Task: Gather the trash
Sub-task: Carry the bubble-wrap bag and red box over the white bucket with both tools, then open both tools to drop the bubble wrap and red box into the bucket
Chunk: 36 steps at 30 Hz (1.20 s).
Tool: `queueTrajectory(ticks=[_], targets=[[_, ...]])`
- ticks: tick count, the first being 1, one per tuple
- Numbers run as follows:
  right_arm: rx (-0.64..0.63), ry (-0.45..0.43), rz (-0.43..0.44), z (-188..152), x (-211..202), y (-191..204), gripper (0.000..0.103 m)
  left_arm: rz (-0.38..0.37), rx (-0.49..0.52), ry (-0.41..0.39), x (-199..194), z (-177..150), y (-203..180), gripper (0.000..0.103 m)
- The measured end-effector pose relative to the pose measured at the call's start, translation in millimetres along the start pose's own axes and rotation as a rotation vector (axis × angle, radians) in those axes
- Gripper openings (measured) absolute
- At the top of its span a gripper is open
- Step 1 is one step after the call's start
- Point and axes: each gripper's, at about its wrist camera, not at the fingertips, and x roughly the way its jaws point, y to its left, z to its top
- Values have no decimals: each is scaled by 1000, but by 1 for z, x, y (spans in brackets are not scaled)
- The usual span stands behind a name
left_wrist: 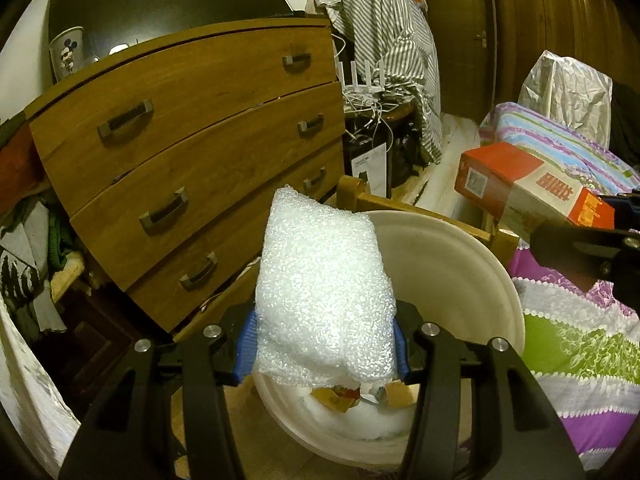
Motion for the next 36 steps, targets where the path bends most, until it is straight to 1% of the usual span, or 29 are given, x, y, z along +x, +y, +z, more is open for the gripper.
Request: queueTrajectory(ticks=[15, 17, 18, 19, 21, 22, 23, 36], targets=[[-2, 5, 11, 6, 7, 1, 58, -9, -9, 18, 9, 0, 5, 50], [-6, 4, 15, 7, 8, 1, 58, -9, -14, 25, 12, 0, 7, 52], [-5, 2, 18, 7, 9, 0, 61, -10, -16, 30, 14, 0, 8, 52], [1, 3, 14, 8, 10, -2, 67, -7, -16, 40, 16, 0, 8, 56], [17, -1, 16, 7, 11, -6, 68, -3, -9, 46, 20, -2, 7, 62], [22, 0, 19, 7, 12, -8, 68, 5, -3, 45, 21, -4, 6, 69], [28, 1, 21, 7, 12, -9, 68, 9, 1, 43, 21, -4, 5, 73], [58, -9, 1, -1, 7, -25, 67, 33, -4, 35, 18, -5, 5, 73]])
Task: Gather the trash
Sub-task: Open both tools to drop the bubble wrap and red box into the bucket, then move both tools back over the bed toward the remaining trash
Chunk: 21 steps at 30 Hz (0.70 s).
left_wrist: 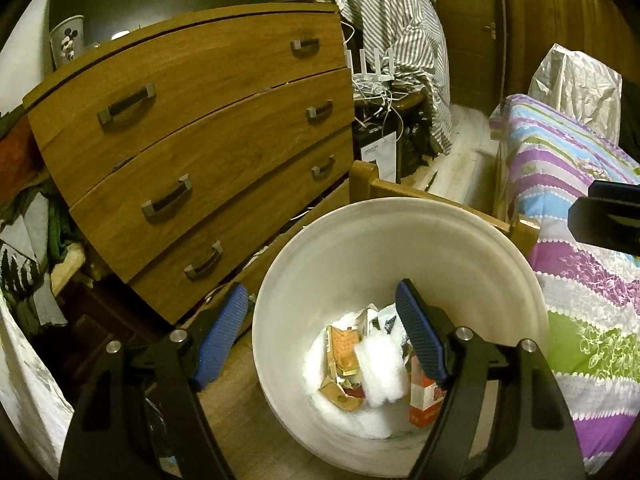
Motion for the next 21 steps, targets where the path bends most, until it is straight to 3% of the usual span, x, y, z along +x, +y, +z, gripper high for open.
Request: queueTrajectory(ticks=[4, 8, 15, 21], targets=[[0, -13, -8, -4, -5, -1, 67, 15, 8, -5, -3, 0, -3, 73], [-12, -80, -56, -12, -22, -1, 67, 8, -19, -30, -16, 1, -3, 75], [-19, -264, -238, -62, -74, -16, 69, -45, -93, -106, -53, -1, -23, 84], [29, -355, -360, -110, -115, -50, 72, -103, -95, -152, -81, -9, -61, 89]])
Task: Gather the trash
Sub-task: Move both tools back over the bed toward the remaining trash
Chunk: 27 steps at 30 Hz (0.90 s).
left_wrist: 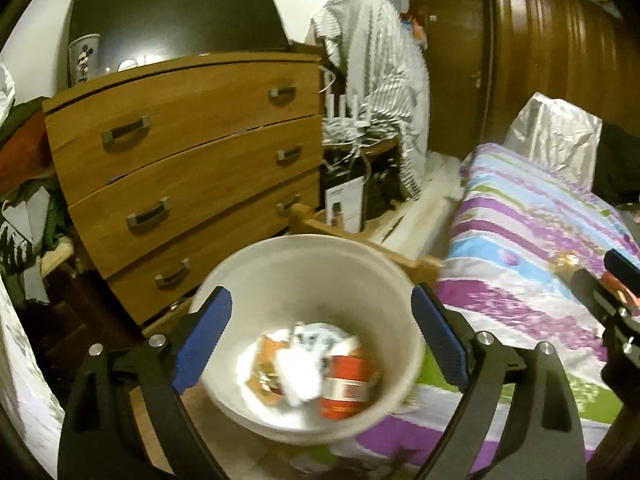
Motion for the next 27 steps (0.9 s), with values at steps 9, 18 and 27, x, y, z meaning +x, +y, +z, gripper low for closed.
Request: queueTrajectory(ticks=[9, 18, 27], targets=[[126, 44, -144, -68, -42, -102, 74, -93, 92, 38, -13, -31, -79, 93], [272, 146, -269, -145, -79, -224, 81, -177, 273, 112, -10, -76, -158, 93], [358, 288, -299, -207, -94, -351, 82, -262, 372, 184, -2, -105, -217, 93]])
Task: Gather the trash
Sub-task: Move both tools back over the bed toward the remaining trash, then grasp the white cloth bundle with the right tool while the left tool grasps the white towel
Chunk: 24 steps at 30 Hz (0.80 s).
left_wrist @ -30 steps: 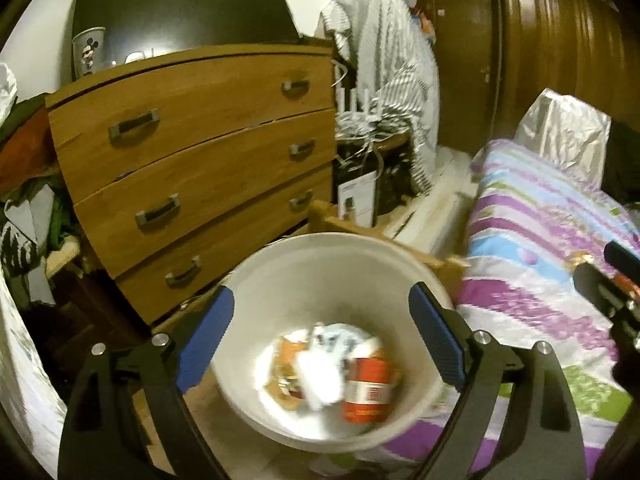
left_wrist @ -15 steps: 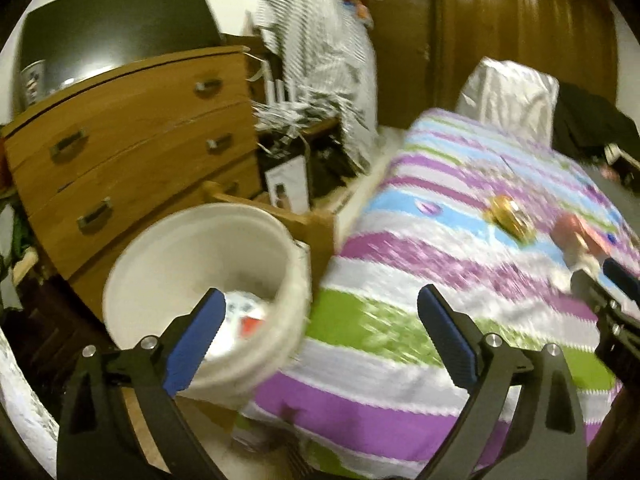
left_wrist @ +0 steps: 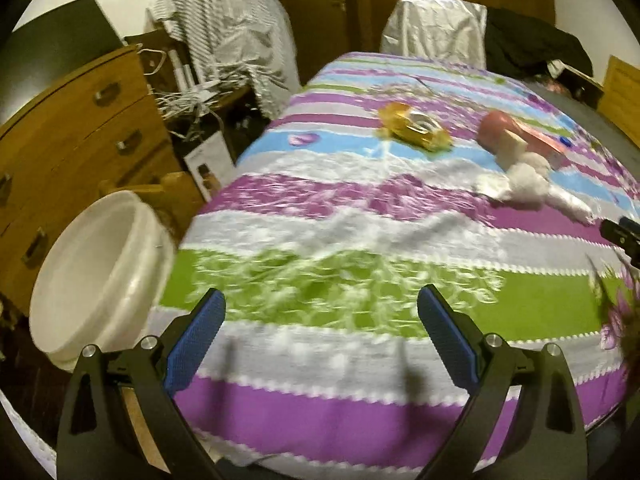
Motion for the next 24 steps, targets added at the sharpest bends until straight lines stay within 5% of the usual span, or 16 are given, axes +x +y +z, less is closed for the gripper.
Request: queueTrajectory(ticks=[8, 9, 10, 16, 24], targets=[[-268, 78, 52, 35, 42, 22, 82, -45, 33, 28, 11, 6, -30, 93], [-277, 97, 60, 38, 50, 23, 74, -46, 32, 29, 11, 7, -31, 93], [-274, 129, 71, 40, 59, 22, 56, -47, 31, 32, 11, 7, -32, 93], [-168, 122, 99, 35, 54, 7, 35, -69, 26, 49, 15, 2, -40, 93], [75, 63, 158, -12, -10, -22, 34, -176, 97, 9, 8, 2, -66, 93]])
